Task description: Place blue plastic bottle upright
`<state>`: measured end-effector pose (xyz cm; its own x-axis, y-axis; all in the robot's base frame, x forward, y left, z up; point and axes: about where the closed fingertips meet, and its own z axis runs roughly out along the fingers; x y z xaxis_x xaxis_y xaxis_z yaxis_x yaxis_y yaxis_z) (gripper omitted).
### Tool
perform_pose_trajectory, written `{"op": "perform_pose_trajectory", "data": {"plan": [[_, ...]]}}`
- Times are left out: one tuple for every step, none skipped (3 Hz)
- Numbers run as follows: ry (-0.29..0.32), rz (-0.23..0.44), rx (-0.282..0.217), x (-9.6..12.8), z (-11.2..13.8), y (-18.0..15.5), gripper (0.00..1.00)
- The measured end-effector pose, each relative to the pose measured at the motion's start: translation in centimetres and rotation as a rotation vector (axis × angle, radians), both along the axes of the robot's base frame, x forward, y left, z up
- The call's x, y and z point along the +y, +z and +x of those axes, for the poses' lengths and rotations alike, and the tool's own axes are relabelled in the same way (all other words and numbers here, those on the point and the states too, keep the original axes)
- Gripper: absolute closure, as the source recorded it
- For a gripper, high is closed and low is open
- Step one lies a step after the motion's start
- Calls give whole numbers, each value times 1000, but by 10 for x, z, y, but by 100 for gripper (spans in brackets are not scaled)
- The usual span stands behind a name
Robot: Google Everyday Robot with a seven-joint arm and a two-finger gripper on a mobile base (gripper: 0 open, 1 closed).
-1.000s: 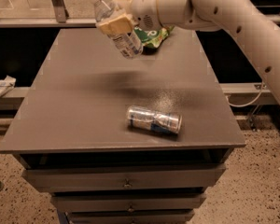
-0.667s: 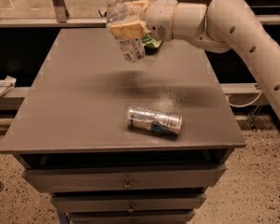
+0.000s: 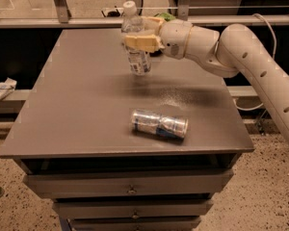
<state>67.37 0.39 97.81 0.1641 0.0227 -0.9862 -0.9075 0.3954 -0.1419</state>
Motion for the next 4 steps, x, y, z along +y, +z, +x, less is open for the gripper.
{"op": "perform_pose_trajectory", "data": {"plan": [[-10, 26, 57, -6, 4, -15, 100], [-24, 50, 139, -12, 11, -28, 84], [-40, 58, 195, -17, 16, -39, 61], [-45, 58, 204, -19, 16, -40, 38]]}}
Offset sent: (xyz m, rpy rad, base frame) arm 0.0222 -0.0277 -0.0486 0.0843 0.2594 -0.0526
